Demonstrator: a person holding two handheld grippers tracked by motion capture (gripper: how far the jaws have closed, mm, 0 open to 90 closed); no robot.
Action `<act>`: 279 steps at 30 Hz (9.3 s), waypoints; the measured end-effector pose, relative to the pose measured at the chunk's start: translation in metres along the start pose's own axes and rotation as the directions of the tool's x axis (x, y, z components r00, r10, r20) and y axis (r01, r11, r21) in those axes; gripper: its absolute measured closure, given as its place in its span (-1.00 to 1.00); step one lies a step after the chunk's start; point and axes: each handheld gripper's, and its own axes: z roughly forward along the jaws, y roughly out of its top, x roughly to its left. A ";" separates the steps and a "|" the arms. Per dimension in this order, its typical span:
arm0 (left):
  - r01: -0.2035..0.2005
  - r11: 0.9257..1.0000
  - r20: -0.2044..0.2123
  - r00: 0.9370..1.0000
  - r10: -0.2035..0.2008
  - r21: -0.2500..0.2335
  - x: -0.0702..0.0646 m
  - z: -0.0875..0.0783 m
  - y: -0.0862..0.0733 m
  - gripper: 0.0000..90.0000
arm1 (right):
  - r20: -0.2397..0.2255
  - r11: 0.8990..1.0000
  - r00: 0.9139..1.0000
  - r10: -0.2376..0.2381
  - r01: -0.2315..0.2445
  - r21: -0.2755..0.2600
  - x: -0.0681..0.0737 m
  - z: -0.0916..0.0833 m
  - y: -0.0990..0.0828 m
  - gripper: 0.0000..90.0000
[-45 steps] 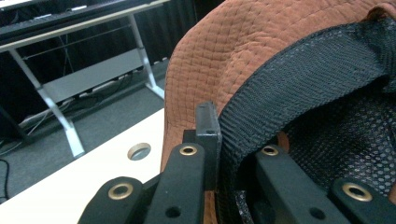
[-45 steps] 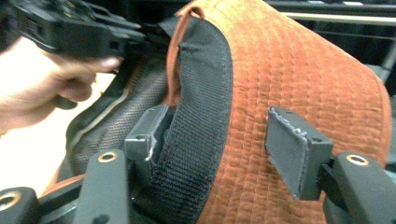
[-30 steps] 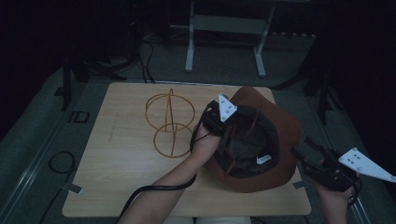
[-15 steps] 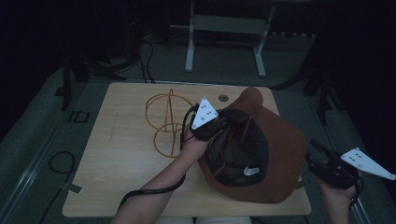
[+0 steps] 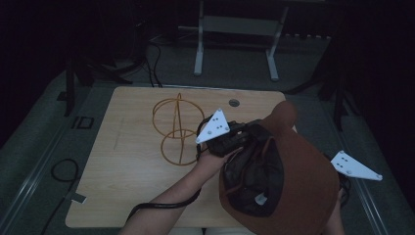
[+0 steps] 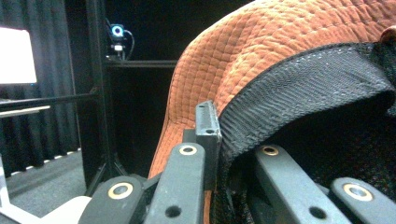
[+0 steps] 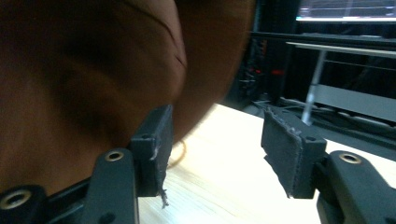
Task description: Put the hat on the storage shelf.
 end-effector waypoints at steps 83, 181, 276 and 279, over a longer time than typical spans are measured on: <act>0.023 0.955 -0.184 0.982 0.033 0.297 0.000 -0.123 -0.008 -0.67 | -0.037 0.985 0.995 0.095 -0.100 -0.138 -0.025 0.021 0.041 0.95; 0.245 0.932 -0.586 0.809 -0.045 0.267 0.020 -0.325 -0.129 -0.94 | -0.369 0.976 0.928 -0.053 0.126 0.179 0.117 0.316 0.102 -0.26; 0.261 0.920 -0.594 0.803 -0.040 0.292 0.019 -0.323 -0.136 -0.94 | -0.065 0.937 0.997 0.036 -0.011 0.350 -0.032 0.112 -0.112 -0.69; 0.262 0.920 -0.594 0.803 -0.040 0.291 0.019 -0.323 -0.136 -0.94 | -0.053 0.933 0.998 0.046 -0.024 0.358 -0.033 0.105 -0.119 -0.69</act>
